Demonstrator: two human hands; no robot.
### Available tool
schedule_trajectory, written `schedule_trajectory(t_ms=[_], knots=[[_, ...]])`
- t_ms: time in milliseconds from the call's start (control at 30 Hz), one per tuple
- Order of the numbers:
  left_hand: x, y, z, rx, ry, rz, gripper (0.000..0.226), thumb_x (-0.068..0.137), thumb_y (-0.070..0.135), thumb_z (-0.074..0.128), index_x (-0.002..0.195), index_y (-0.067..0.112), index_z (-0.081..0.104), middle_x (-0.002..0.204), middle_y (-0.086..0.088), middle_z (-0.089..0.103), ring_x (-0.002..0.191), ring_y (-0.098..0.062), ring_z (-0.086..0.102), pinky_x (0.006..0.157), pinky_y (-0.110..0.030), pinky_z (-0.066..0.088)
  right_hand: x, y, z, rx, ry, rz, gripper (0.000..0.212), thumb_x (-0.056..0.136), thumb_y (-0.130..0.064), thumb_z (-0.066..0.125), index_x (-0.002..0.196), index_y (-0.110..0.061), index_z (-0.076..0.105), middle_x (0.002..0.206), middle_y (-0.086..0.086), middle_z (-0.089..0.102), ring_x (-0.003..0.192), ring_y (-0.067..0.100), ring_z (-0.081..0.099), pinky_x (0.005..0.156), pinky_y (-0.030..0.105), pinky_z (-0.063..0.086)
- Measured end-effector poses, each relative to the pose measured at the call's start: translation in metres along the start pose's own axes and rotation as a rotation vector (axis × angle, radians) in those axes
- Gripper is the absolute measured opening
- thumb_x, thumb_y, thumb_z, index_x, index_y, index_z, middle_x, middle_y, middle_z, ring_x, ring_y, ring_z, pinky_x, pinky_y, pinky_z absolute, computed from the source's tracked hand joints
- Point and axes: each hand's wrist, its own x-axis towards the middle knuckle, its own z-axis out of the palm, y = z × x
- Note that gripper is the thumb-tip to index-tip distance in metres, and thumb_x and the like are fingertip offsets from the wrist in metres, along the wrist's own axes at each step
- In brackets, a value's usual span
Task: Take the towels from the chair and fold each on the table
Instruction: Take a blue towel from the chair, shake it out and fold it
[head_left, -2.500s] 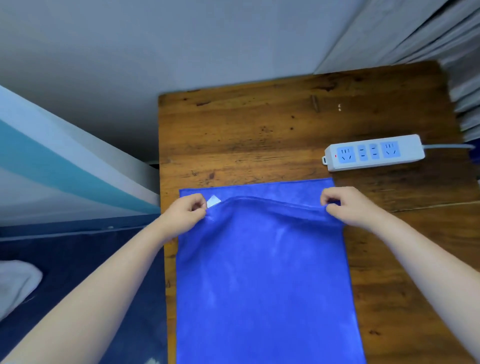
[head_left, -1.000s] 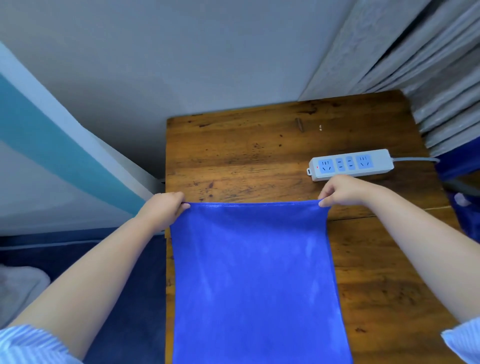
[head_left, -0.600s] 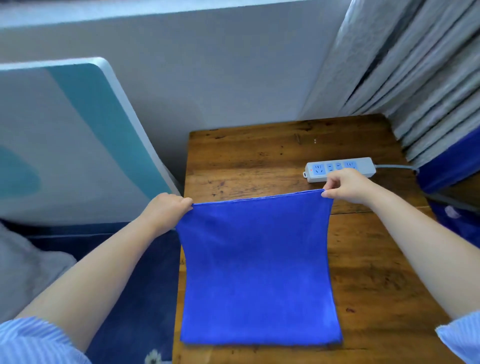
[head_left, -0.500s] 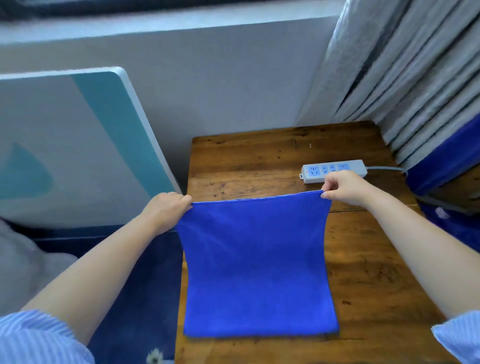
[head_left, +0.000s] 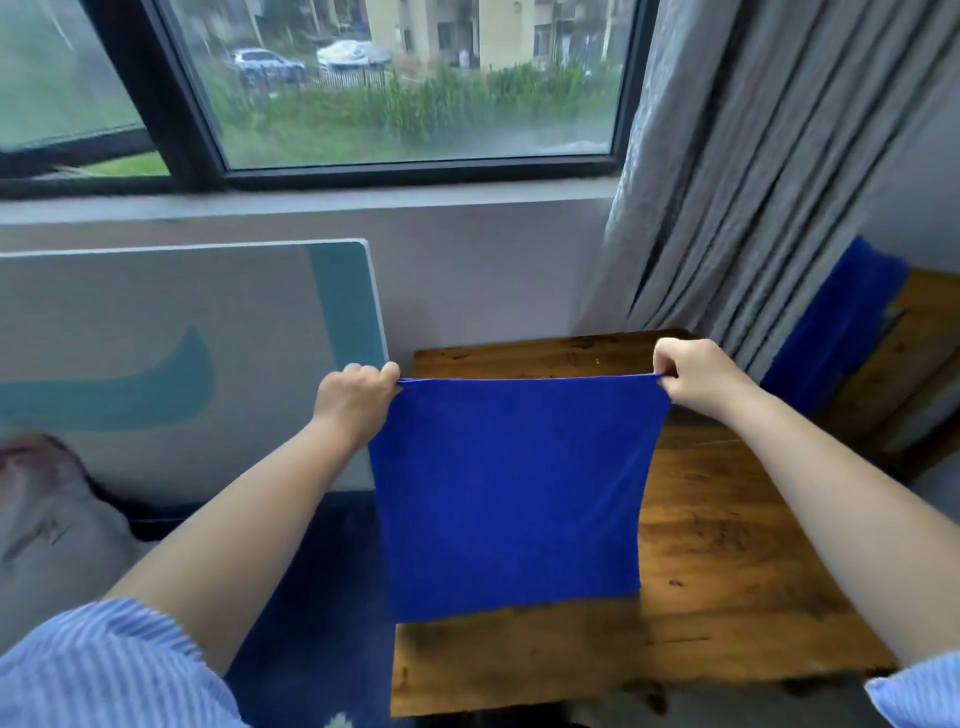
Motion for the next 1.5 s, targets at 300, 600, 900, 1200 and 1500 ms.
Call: schedule_trajectory(t_ms=[300, 600, 900, 1200, 1500], knots=[[-0.004, 0.016, -0.074, -0.114, 0.271, -0.174, 0.025, 0.098, 0.011, 0.038, 0.107, -0.003, 0.057, 0.112, -0.021, 0.056, 0.109, -0.036, 0.047, 0.087, -0.042, 0.037, -0.013, -0.035, -0.040, 0.017, 0.446, 0.032, 0.032, 0.081, 0.013, 0.041, 0.102, 0.007, 0.064, 0.104, 0.028, 0.057, 0.101, 0.040, 0.053, 0.072, 0.033, 0.038], [-0.012, 0.009, -0.066, -0.034, 0.109, -0.076, 0.034, 0.102, 0.026, 0.030, 0.109, -0.001, 0.048, 0.111, -0.018, 0.062, 0.104, -0.033, 0.055, 0.076, -0.039, 0.044, -0.029, -0.023, -0.035, -0.045, 0.342, 0.120, 0.029, 0.082, 0.007, 0.043, 0.100, 0.003, 0.065, 0.105, 0.023, 0.057, 0.102, 0.037, 0.053, 0.067, 0.030, 0.033], [-0.003, 0.007, -0.052, 0.069, -0.112, -0.068, 0.031, 0.102, 0.026, 0.027, 0.115, 0.007, 0.048, 0.119, -0.011, 0.057, 0.114, -0.027, 0.049, 0.080, -0.036, 0.044, -0.012, -0.035, -0.030, -0.127, 0.076, 0.279, 0.027, 0.080, 0.002, 0.046, 0.097, -0.009, 0.064, 0.110, 0.015, 0.062, 0.103, 0.033, 0.056, 0.070, 0.027, 0.039], [0.051, 0.016, -0.050, 0.188, -0.117, -0.210, 0.031, 0.087, -0.006, 0.043, 0.113, 0.005, 0.057, 0.117, -0.011, 0.059, 0.112, -0.028, 0.053, 0.078, -0.030, 0.042, 0.055, -0.042, -0.012, -0.026, 0.151, 0.233, 0.021, 0.085, 0.010, 0.041, 0.098, 0.006, 0.056, 0.108, 0.024, 0.057, 0.096, 0.036, 0.055, 0.066, 0.030, 0.035], [0.068, 0.005, -0.024, 0.040, 0.058, -0.209, 0.027, 0.083, -0.008, 0.043, 0.104, -0.001, 0.058, 0.108, -0.018, 0.059, 0.102, -0.035, 0.051, 0.080, -0.037, 0.038, 0.072, -0.018, 0.018, 0.048, 0.269, 0.090, 0.021, 0.082, 0.009, 0.041, 0.093, 0.011, 0.059, 0.106, 0.029, 0.053, 0.092, 0.042, 0.053, 0.074, 0.040, 0.042]])
